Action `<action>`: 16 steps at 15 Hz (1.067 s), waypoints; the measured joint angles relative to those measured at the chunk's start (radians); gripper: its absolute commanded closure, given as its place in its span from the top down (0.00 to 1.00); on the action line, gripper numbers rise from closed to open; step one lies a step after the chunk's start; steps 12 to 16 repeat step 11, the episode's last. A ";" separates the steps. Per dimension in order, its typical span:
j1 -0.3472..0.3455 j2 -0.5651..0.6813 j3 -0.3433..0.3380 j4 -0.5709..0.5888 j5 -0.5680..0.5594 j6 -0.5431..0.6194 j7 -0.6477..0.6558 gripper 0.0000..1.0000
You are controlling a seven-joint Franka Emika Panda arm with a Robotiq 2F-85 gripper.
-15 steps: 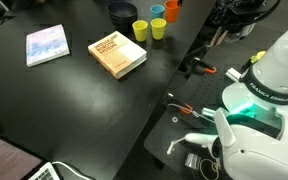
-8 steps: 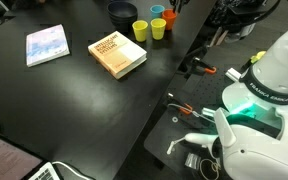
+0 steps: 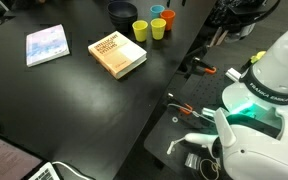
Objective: Unstack the stacked up plastic cups
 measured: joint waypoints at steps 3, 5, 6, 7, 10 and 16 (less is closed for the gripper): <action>0.032 -0.060 0.001 0.022 -0.057 -0.121 0.023 1.00; 0.057 -0.086 0.005 0.048 -0.068 -0.202 0.024 1.00; 0.068 -0.093 0.009 0.061 -0.072 -0.236 0.024 1.00; 0.080 -0.097 0.012 0.075 -0.077 -0.270 0.024 1.00; 0.107 -0.098 0.020 0.106 -0.084 -0.328 0.024 1.00; 0.108 -0.096 0.020 0.105 -0.084 -0.328 0.024 1.00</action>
